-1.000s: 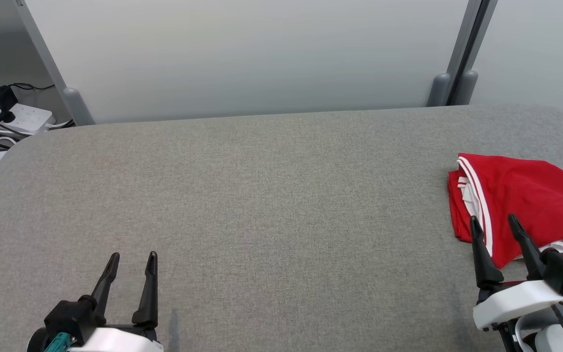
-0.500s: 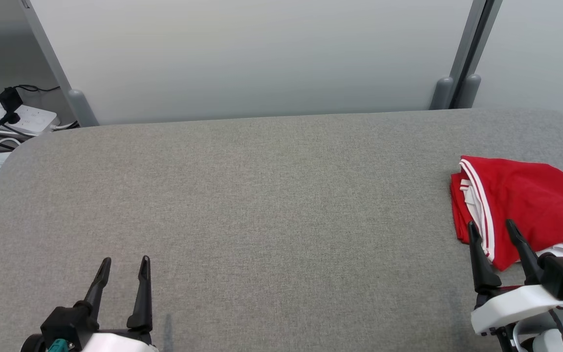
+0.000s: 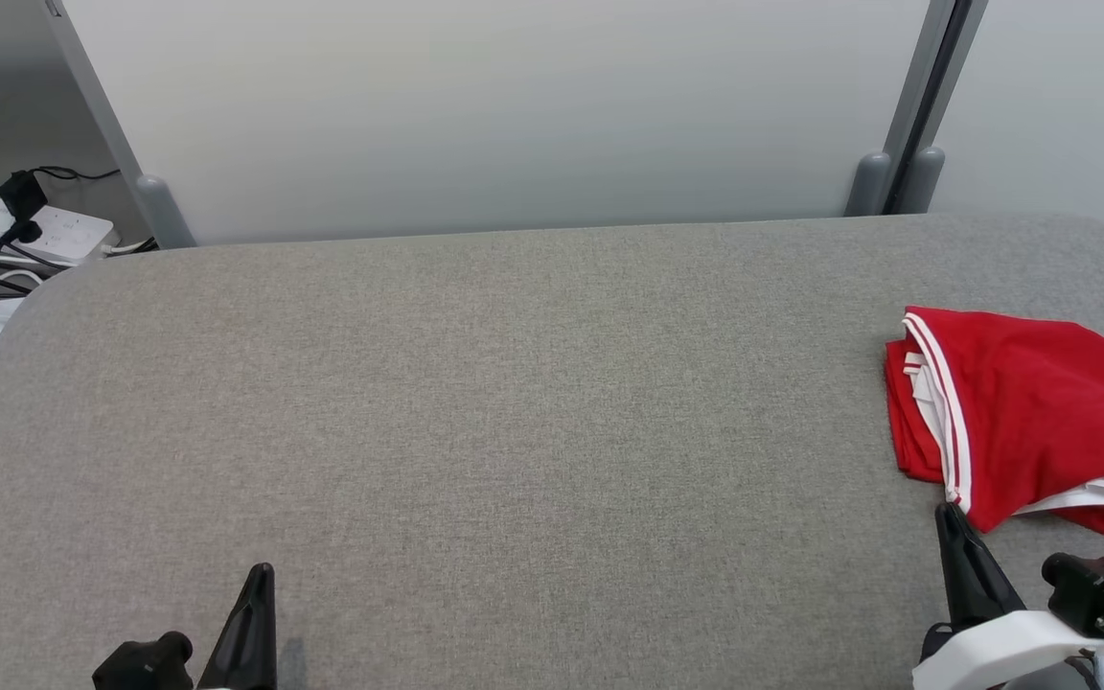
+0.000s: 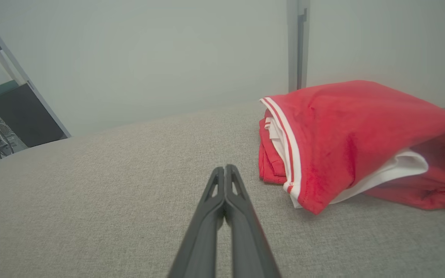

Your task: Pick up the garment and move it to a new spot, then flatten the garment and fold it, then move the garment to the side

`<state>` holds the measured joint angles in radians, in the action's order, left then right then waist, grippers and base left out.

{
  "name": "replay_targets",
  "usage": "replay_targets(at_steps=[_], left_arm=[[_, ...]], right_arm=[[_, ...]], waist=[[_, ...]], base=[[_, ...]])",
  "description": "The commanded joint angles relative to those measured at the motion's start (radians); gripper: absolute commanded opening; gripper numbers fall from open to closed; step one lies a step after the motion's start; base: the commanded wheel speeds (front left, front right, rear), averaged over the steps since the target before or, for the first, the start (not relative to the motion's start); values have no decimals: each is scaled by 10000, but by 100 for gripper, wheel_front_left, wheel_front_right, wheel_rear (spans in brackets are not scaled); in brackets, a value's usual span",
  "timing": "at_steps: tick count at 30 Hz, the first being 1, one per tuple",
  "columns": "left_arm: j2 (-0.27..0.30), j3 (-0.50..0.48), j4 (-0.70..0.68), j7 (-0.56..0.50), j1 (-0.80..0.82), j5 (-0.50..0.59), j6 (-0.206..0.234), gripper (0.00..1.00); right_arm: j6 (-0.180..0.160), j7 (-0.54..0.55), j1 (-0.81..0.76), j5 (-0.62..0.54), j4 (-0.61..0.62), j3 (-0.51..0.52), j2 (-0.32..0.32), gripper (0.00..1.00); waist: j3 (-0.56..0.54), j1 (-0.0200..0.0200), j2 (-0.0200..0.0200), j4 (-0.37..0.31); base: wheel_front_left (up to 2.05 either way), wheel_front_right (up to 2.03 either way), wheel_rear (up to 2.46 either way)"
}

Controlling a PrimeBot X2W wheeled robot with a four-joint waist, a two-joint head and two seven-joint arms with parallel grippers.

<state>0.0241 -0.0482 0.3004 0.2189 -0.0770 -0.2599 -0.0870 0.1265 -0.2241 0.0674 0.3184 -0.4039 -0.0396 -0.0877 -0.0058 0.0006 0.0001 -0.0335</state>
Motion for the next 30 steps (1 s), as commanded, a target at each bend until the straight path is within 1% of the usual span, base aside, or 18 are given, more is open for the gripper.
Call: replay_targets(at_steps=[1,30], left_arm=[[142,-76,-278,-58,368,-371,-37,0],[171,-199,-360,-836,721,-3579,-135,0]], right_arm=[[4,95,314,345,288,98,-69,0],[13,889,339,3415,610,442,40,0]], waist=[[14,-2,-1,5],[39,-5,-1,86]], base=[[0,0,0],[0,0,0]])
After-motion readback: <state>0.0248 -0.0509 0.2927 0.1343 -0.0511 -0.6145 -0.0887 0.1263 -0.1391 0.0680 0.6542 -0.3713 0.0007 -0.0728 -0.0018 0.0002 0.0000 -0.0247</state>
